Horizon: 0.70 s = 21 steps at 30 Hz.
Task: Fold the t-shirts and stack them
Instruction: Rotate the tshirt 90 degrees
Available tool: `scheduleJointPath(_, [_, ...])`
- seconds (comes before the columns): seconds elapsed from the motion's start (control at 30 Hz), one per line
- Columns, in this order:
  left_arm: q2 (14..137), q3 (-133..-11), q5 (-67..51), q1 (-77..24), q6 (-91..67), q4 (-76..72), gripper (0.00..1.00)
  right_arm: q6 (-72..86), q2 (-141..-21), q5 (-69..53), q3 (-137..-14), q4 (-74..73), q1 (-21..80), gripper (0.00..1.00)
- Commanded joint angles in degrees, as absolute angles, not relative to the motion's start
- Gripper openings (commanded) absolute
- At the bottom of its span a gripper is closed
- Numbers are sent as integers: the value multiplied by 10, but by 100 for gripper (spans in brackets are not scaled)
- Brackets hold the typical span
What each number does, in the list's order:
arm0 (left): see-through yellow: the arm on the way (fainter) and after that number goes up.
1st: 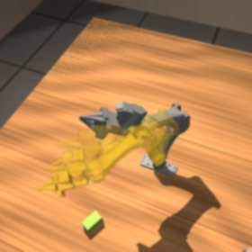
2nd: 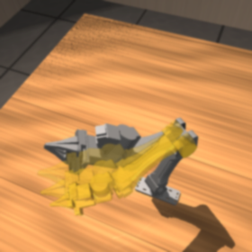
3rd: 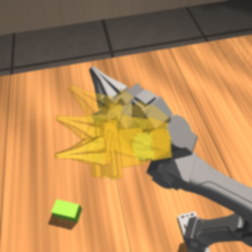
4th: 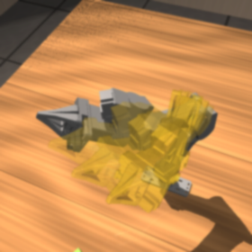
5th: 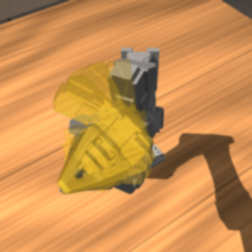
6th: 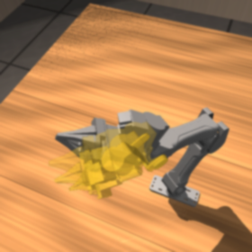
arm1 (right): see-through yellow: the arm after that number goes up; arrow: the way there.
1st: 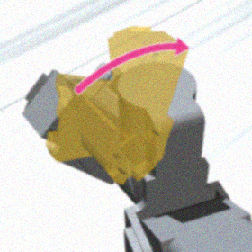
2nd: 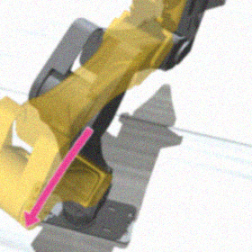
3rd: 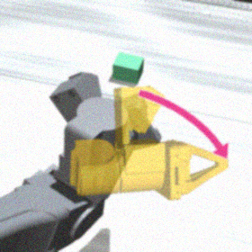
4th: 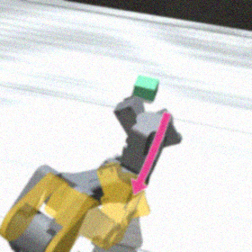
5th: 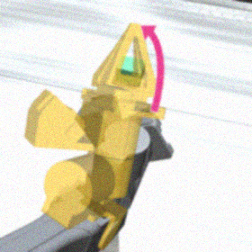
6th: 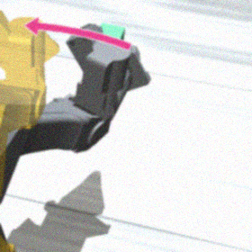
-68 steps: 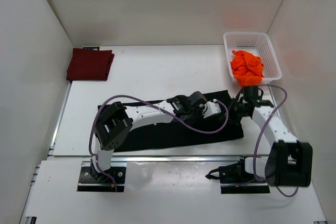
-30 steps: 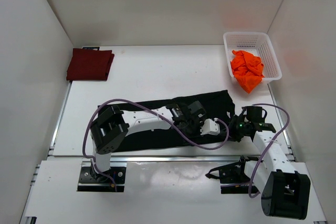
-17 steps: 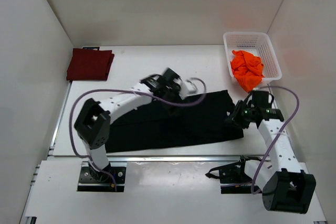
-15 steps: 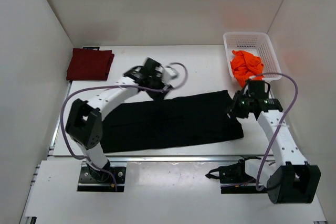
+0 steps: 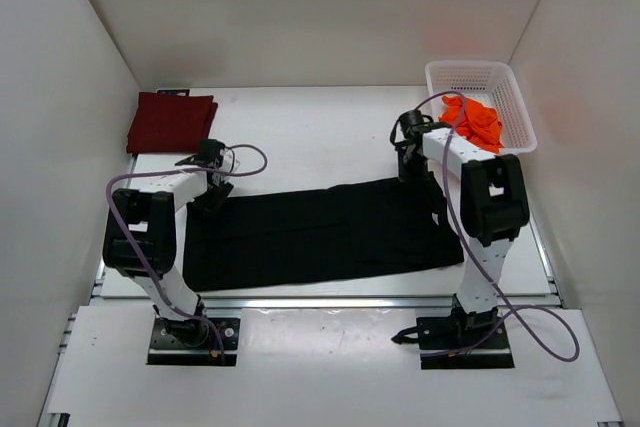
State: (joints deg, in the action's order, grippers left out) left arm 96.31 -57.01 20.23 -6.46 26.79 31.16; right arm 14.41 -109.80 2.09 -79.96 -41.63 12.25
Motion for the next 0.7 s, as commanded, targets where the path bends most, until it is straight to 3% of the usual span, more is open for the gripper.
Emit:
scheduleJointPath(0.0, [973, -547, 278, -38, 291, 258, 73, 104, -1132, 88, -842, -473, 143, 0])
scheduleJointPath(0.23, [1011, -545, 260, 40, 269, 298, 68, 87, -1238, 81, -921, -498, 143, 0])
scheduleJointPath(0.4, [980, -494, 264, 49, 293, 309, 67, 117, -1351, 40, -1106, -507, 163, 4])
scheduleJointPath(0.5, [955, -479, 250, 61, 291, 334, 68, 119, -1403, 9, -1303, -478, 185, 5])
scheduleJointPath(0.67, [916, -461, 229, 54, 284, 358, 70, 112, -1402, -102, -1413, -400, 203, 13])
